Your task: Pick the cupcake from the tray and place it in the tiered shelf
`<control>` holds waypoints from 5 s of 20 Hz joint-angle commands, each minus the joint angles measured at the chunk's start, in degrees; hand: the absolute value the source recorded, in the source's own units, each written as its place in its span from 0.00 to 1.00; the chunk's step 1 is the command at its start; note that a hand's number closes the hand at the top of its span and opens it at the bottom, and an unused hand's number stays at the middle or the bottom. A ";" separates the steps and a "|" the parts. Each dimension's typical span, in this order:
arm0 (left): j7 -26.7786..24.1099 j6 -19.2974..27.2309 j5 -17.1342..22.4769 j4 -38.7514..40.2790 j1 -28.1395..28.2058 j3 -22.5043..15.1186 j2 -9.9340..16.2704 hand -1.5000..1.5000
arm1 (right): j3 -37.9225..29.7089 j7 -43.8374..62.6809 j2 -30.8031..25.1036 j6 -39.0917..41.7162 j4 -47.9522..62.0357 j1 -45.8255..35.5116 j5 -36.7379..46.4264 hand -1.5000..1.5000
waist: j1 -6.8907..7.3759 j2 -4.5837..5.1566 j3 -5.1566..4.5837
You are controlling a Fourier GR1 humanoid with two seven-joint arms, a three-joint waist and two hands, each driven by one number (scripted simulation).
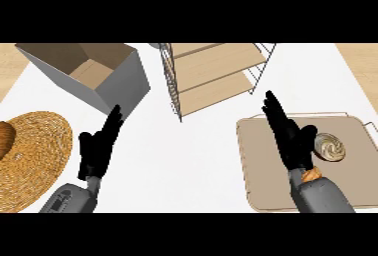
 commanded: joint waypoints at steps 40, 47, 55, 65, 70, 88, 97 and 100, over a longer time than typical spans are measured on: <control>14.68 -9.71 6.55 -2.61 4.71 10.18 5.64 0.50 | -18.40 35.04 -39.75 13.17 -16.69 9.21 8.00 0.00 | 1.01 2.74 0.39; 11.37 -10.54 4.31 -0.58 7.22 11.59 3.67 0.50 | -13.95 41.58 -35.76 20.33 -11.93 2.72 11.32 0.00 | -0.02 2.57 0.41; 14.46 -10.69 2.45 -3.64 7.12 12.10 1.12 0.50 | -14.08 45.06 -30.79 22.15 -10.18 2.34 19.12 0.00 | -0.48 2.45 0.44; 15.93 -12.32 -0.31 -3.62 6.71 14.75 -0.33 0.50 | -12.95 41.37 -21.23 19.95 -2.85 0.77 31.70 0.00 | -0.32 2.54 0.46; 16.09 -13.31 -1.43 -2.70 6.01 16.69 -1.18 0.50 | -15.80 44.99 -21.79 25.76 -9.64 3.10 31.90 0.00 | -0.74 2.44 0.43; 11.43 -17.36 -5.47 -0.74 9.38 19.93 -4.28 0.50 | -18.12 28.49 -10.81 14.72 13.58 -2.73 47.46 0.00 | -0.30 2.56 0.45; 15.21 -15.80 -6.91 -4.94 8.71 18.39 -6.51 0.50 | -11.18 21.84 -15.11 28.01 17.99 -2.66 50.60 1.00 | 0.89 2.70 0.48; 16.55 -18.25 -5.36 -8.31 11.12 21.10 -3.99 0.50 | -15.21 18.93 -11.41 24.18 17.95 -4.55 48.65 1.00 | -0.20 2.45 0.46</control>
